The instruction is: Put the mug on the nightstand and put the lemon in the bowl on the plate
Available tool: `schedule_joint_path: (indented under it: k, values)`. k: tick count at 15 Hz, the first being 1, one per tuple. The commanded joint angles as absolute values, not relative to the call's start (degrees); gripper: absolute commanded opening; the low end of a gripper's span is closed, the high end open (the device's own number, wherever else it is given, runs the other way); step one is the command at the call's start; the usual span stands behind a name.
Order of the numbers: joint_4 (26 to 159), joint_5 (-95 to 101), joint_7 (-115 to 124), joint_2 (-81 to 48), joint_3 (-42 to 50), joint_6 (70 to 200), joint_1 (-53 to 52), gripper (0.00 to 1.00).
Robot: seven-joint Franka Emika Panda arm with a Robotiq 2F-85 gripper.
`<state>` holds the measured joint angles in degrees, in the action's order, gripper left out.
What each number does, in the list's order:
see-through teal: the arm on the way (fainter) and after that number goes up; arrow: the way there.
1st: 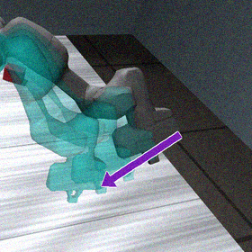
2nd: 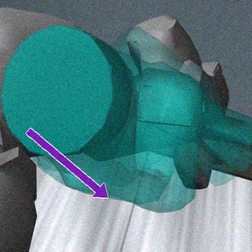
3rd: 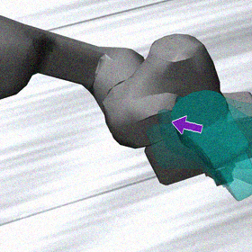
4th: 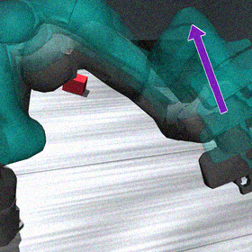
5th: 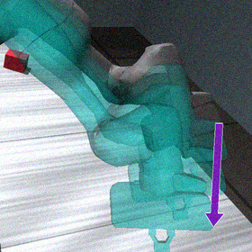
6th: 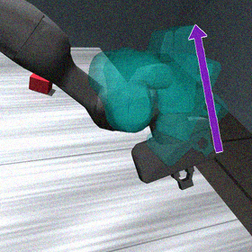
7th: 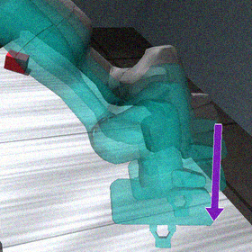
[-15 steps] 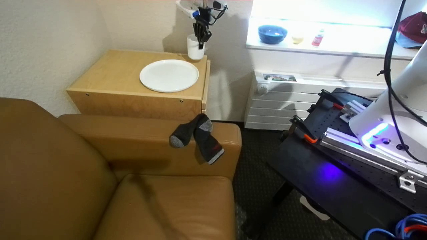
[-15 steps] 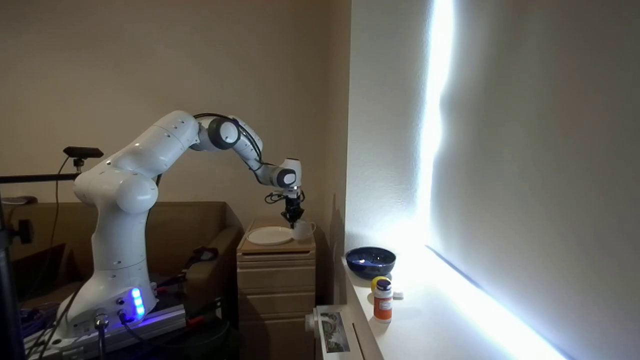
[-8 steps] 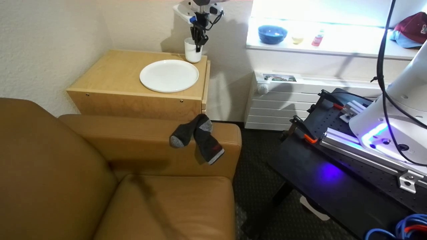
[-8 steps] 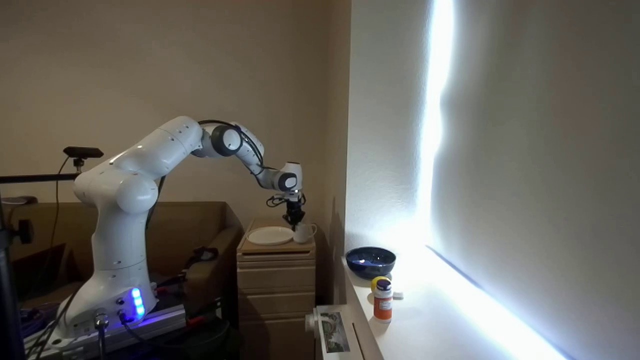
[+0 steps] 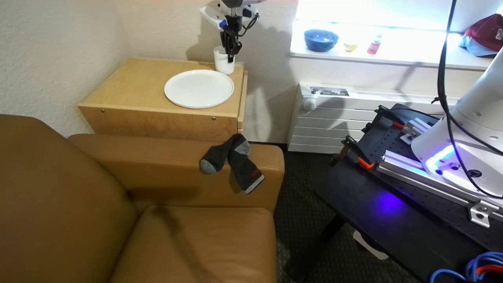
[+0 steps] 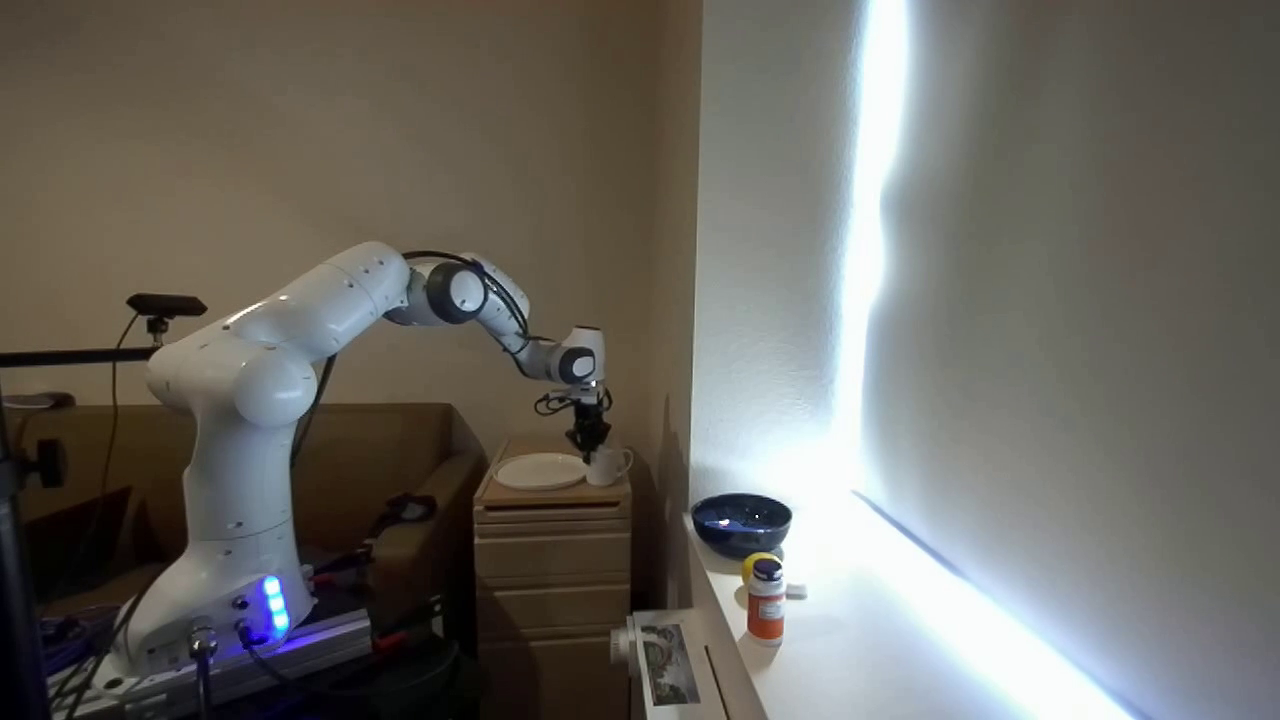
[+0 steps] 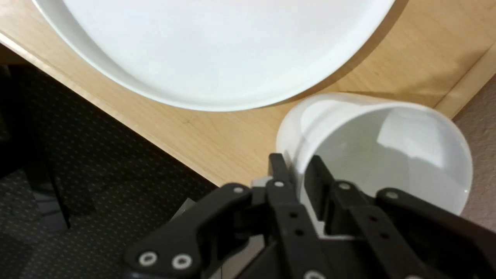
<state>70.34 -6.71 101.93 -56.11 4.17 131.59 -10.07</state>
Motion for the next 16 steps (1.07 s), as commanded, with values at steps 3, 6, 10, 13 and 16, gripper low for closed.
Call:
schedule_joint_path:
  k: [3,6,10,13,16]
  values:
    - [68.6,-5.9,102.6,-55.6,4.6,130.1,-10.2,0.66]
    - [72.8,-5.7,102.1,-50.6,4.5,129.6,-10.3,0.86]
    - [83.3,-9.4,91.8,-39.0,-0.9,127.9,-7.2,1.00]
    - [90.3,-11.8,87.0,-30.7,-2.4,123.3,-6.2,1.00]
    - [98.2,-6.7,92.1,-22.5,1.8,115.1,-8.5,1.00]
